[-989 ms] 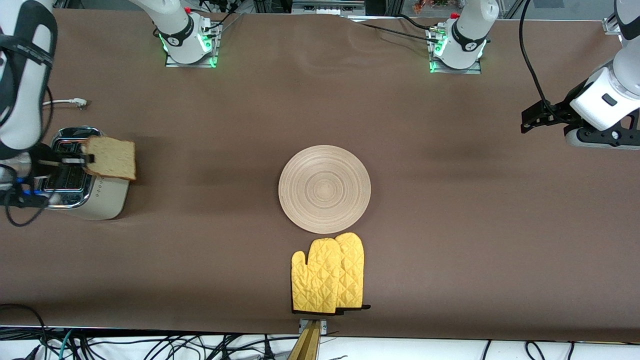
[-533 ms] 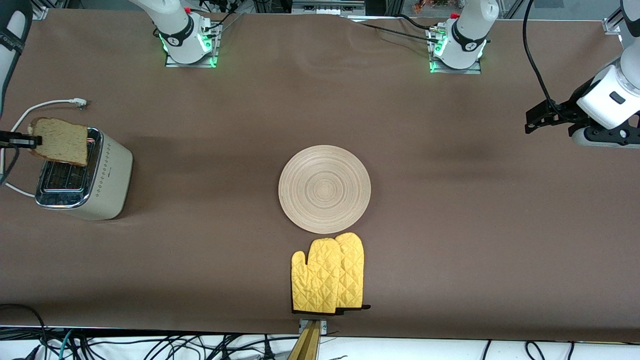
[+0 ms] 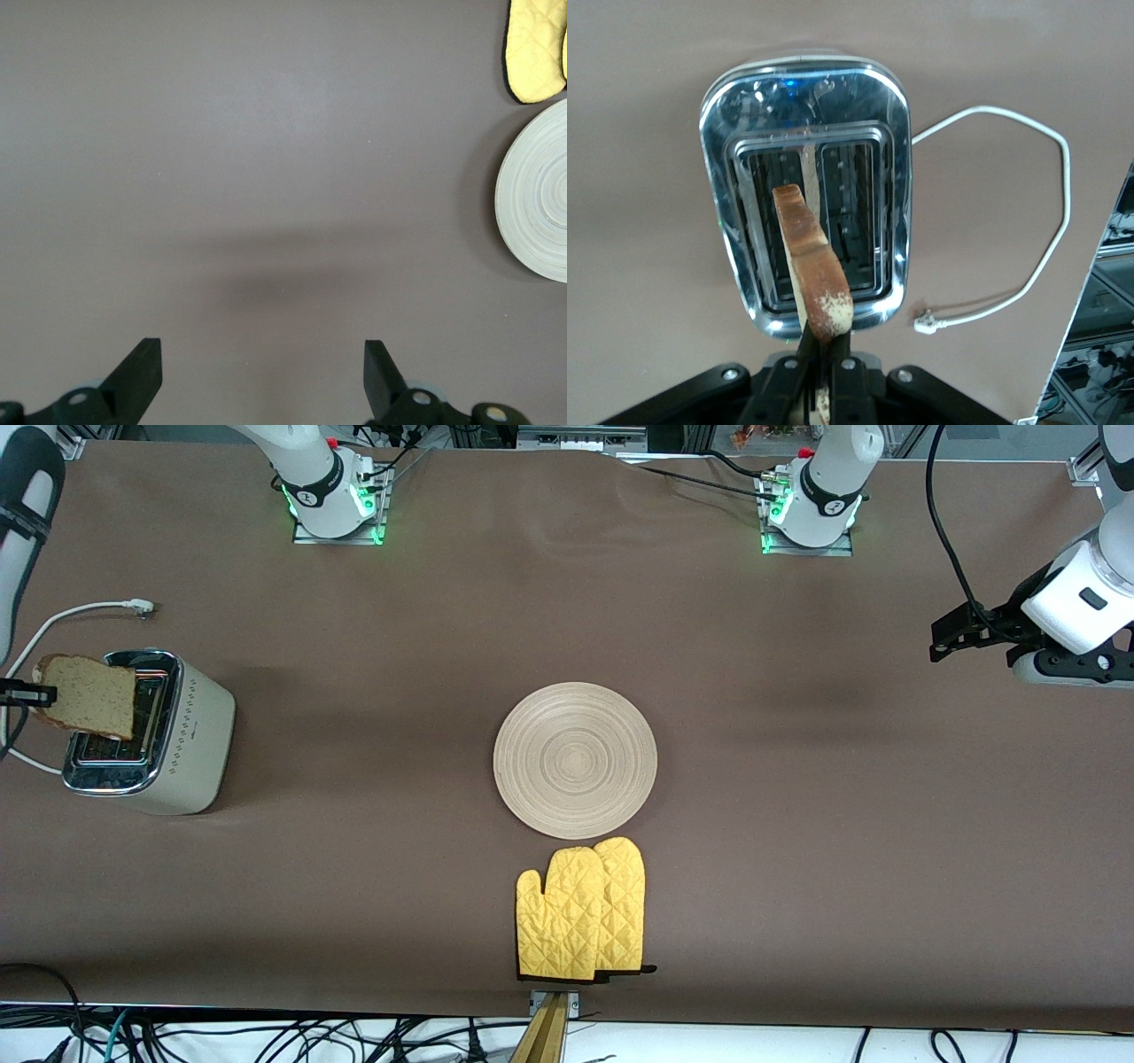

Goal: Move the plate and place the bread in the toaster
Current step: 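Lower the bread slice into the toaster slot with the right gripper, then open the right gripper and lift it off the bread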

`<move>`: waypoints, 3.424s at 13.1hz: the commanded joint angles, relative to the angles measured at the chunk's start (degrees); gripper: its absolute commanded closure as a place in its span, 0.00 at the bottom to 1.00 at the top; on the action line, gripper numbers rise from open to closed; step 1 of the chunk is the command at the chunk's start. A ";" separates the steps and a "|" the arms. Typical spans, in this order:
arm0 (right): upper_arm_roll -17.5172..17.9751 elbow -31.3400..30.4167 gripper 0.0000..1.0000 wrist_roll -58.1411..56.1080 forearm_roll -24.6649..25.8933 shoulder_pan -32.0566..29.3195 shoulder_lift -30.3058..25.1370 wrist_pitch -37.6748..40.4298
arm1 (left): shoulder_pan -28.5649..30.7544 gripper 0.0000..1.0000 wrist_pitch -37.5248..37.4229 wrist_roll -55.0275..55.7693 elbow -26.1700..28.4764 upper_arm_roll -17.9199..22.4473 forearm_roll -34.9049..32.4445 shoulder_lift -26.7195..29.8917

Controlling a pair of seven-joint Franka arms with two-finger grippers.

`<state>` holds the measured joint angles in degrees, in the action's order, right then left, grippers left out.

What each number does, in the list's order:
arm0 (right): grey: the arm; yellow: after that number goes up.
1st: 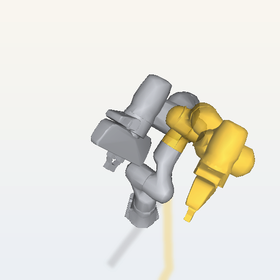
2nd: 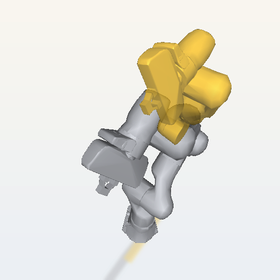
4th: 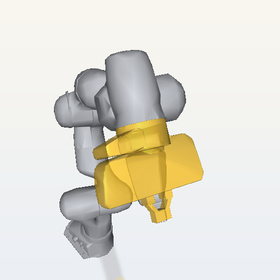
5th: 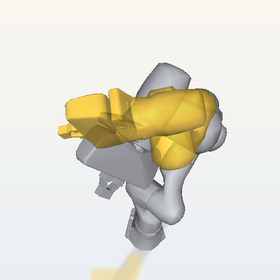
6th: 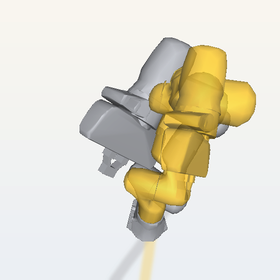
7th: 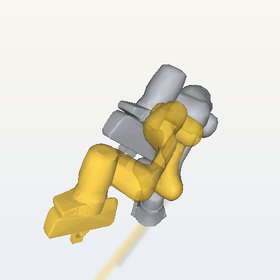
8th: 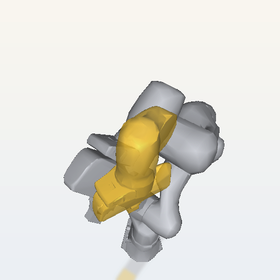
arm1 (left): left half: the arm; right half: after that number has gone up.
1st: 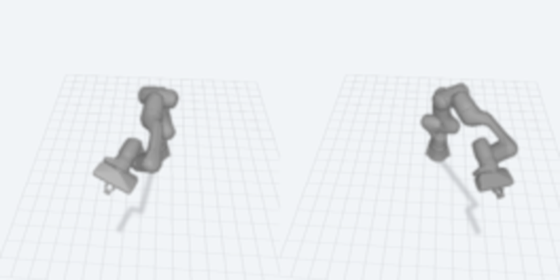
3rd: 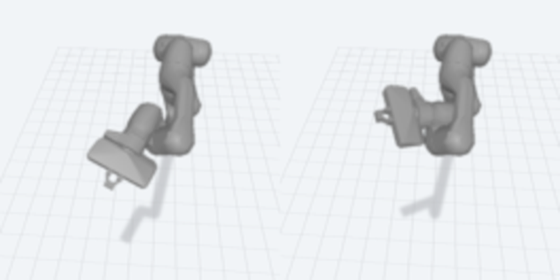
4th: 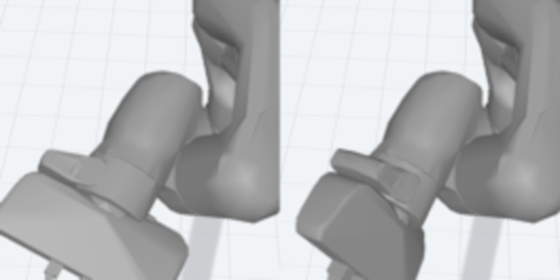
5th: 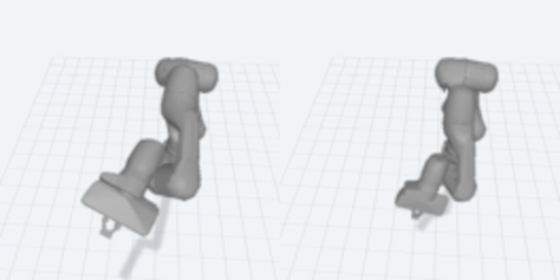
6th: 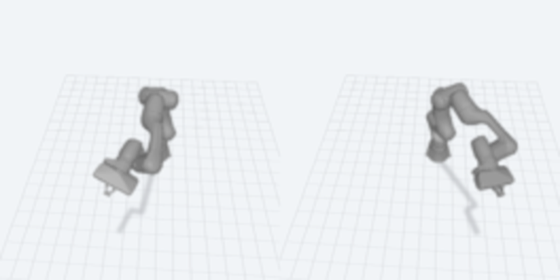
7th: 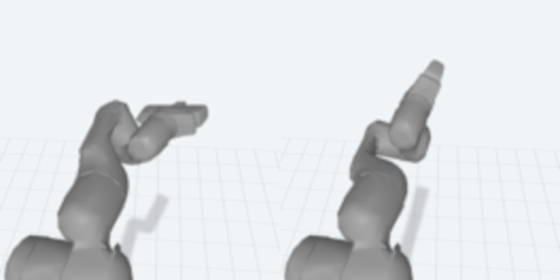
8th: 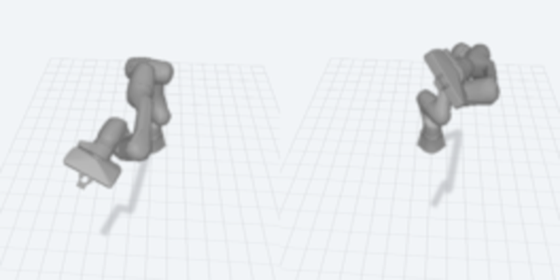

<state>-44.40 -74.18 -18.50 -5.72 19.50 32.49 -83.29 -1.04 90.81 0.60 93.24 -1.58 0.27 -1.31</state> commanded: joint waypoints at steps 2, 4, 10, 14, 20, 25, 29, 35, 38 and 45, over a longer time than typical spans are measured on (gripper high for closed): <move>-0.07 -0.44 1.00 -0.57 0.27 0.19 1.08 -1.70 | 0.33 0.00 -0.89 -0.42 -1.22 -0.44 -0.88 -0.54; -0.07 -0.44 1.00 -0.48 -0.25 0.36 1.43 -1.88 | 0.42 0.00 -0.89 -0.51 -1.22 -0.44 -0.97 -0.54; 0.02 -0.44 1.00 0.57 -2.89 0.80 3.89 -3.02 | 0.34 0.00 -1.07 -0.51 -1.14 -0.44 -0.97 -0.54; 1.51 -1.49 0.01 2.07 -5.61 0.19 5.30 -4.33 | 0.33 0.00 -1.07 -0.51 -1.22 -0.44 -0.88 -0.54; 1.16 -0.44 0.00 1.28 -6.40 0.19 3.63 -4.16 | 0.42 0.00 -1.77 -0.34 -1.13 -0.44 -0.27 -0.54; 2.12 1.76 0.00 1.19 -11.15 2.03 2.23 -3.29 | 0.42 0.00 -1.42 -0.86 -1.22 -0.44 -0.88 -0.45; 2.91 1.50 0.00 1.36 -11.59 5.37 -1.45 -3.11 | 0.42 0.00 -0.81 -0.86 -1.31 -0.44 -0.71 -0.54; 31.88 -9.92 0.00 1.71 4.36 -8.14 -16.56 -11.10 | 1.29 0.00 -0.72 -0.42 -1.40 -0.35 -0.09 -0.54; 36.74 -11.42 0.00 1.80 5.46 -13.68 -19.74 -11.63 | 1.65 0.00 -0.81 -0.42 -1.40 -0.44 0.00 -0.54; 45.35 -20.03 0.00 5.47 5.02 -22.57 -28.18 -17.35 | 1.74 0.00 -0.81 -0.42 -1.40 -0.52 -0.18 -0.54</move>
<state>-2.71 -90.75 -16.17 -1.09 -1.53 7.50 -99.36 0.16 90.27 0.65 93.09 -1.65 0.27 -1.37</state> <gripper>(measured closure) 0.000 0.000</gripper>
